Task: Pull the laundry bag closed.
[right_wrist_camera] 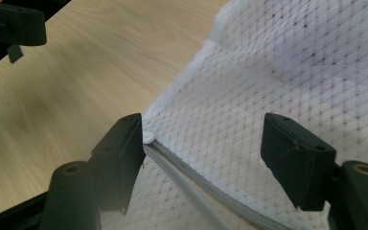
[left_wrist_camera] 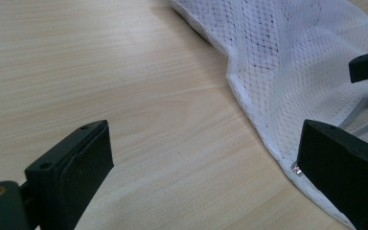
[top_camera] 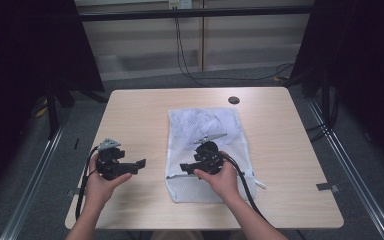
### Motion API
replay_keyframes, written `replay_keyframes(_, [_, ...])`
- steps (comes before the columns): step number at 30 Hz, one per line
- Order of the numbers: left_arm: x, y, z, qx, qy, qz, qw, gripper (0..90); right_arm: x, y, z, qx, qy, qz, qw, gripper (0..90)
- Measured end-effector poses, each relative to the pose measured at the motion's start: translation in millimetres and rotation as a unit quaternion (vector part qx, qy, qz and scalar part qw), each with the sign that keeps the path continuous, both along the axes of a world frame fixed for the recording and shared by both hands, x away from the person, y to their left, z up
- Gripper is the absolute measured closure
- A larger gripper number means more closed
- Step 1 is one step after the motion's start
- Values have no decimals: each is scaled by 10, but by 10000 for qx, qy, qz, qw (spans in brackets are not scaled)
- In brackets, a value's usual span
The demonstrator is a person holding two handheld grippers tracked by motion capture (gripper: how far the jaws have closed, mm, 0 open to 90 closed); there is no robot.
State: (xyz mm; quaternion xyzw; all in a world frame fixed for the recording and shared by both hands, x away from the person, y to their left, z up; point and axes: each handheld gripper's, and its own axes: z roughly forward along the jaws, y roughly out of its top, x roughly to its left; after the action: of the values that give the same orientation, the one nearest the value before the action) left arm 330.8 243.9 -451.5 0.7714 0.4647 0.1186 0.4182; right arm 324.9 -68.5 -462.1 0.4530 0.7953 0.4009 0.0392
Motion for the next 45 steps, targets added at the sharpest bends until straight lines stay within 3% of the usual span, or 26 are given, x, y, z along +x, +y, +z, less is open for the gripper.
replay_keyframes(7, [-3, 0, 1, 4, 11, -15, 10000, 49, 2, 74, -33, 72, 57, 93, 9999, 364])
replay_keyframes(19, [-2, 14, 6, 11, 21, -36, 10000, 49, 21, 176, -88, 185, 379, 75, 9991, 437])
replay_keyframes(33, [5, 26, -2, 15, 37, -44, 10000, 50, 38, 313, -180, 302, 874, 138, 9956, 609])
replay_keyframes(45, [12, 20, -11, -28, 38, -24, 10000, 51, 61, 385, -228, 315, 1090, 125, 9935, 649])
